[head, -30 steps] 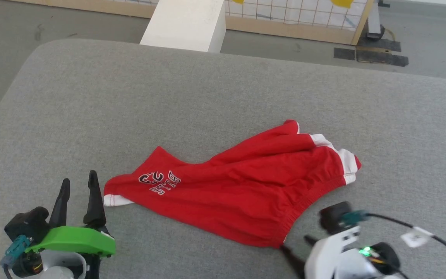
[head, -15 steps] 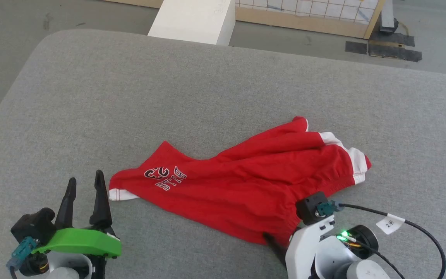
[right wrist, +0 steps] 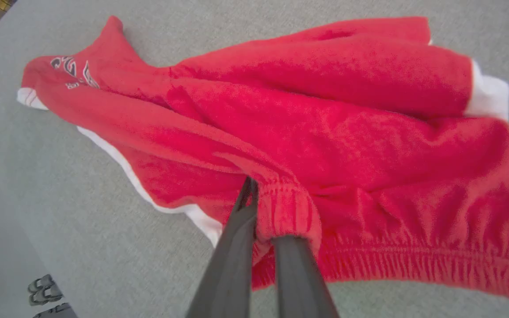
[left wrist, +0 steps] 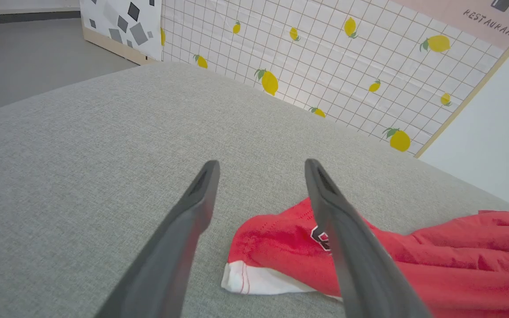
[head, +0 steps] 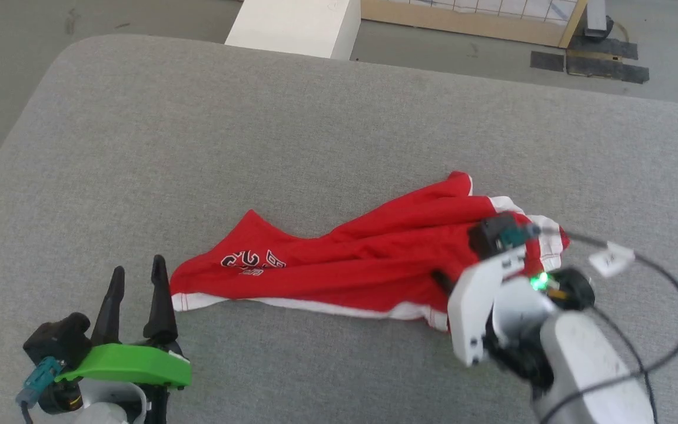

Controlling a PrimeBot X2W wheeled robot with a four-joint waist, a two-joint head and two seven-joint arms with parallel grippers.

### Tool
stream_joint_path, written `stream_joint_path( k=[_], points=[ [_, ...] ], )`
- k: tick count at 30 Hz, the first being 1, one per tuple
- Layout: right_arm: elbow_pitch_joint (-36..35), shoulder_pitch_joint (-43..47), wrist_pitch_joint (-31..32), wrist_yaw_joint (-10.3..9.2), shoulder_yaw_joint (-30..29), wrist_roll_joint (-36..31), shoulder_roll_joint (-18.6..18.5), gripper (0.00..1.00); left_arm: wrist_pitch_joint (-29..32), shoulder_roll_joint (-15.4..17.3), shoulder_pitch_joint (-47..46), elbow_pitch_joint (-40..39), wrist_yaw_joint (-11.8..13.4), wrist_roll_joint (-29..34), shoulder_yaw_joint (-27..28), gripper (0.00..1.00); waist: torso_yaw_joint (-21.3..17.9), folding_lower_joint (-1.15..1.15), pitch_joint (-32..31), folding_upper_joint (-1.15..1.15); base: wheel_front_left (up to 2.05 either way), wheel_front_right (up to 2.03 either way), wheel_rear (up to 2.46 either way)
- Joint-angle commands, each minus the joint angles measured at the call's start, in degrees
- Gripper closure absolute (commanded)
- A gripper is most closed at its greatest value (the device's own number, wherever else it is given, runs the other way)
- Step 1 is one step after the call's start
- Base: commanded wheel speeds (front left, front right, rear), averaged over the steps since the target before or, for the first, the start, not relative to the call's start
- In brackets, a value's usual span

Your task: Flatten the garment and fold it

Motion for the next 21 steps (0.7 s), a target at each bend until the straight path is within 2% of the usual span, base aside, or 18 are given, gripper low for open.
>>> stream_joint_path(
  k=[1,7,8,11,12,13,14,17,21],
  points=[
    [1.84,-3.14,0.93,-0.08,-0.18,-1.22,-0.06,1.0,-0.27,-0.22,-1.14,0.26,-0.34,0.99,-0.23,0.0,0.41,0.0,0.42,0.52,0.0,0.0,0.0],
    [12.09,-14.01,2.46,-0.08,0.24,-0.7,-0.06,1.0,-0.27,-0.5,-2.78,1.32,-0.74,0.66,-1.56,0.0,2.25,0.0,1.86,0.52,0.0,0.0,0.0],
    [18.16,-18.1,2.5,-0.08,0.52,-2.03,-0.06,1.0,-0.27,-0.55,-3.08,1.88,-0.85,0.38,-2.01,0.0,3.14,0.0,2.48,0.52,0.0,0.0,0.0],
    [23.69,-20.1,2.25,-0.08,0.29,-3.44,-0.06,1.0,-0.27,-0.57,-3.05,2.43,-0.91,0.18,-2.33,0.0,3.64,0.0,2.38,0.52,0.0,0.0,0.0],
    [25.53,-20.28,2.42,-0.08,0.46,-3.57,-0.06,0.89,-0.27,-0.57,-2.98,2.62,-0.92,0.15,-2.44,0.0,3.8,0.0,2.12,0.52,0.0,0.0,0.0],
    [26.83,-20.23,2.71,-0.08,0.58,-3.35,-0.06,0.6,-0.27,-0.55,-2.86,2.8,-0.93,0.15,-2.51,0.0,3.86,0.0,1.83,0.52,0.0,0.0,0.0],
    [27.95,-20.14,2.85,-0.08,0.76,-2.87,-0.06,0.0,-0.27,-0.52,-2.65,3.0,-0.94,0.16,-2.54,0.0,3.82,0.0,1.46,0.52,0.0,0.0,0.0],
    [29.33,-19.63,2.25,-0.08,0.59,-1.26,-0.06,0.0,-0.27,-0.37,-1.76,3.26,-0.95,0.27,-2.25,0.0,3.17,0.0,0.02,0.52,0.0,0.0,0.0],
    [27.57,-17.77,-0.43,-0.08,-2.36,2.72,-0.06,0.0,-0.27,-0.29,-0.72,3.27,-0.96,0.66,-2.34,0.0,2.06,0.0,-2.02,0.52,0.0,0.0,0.0]
  ],
)
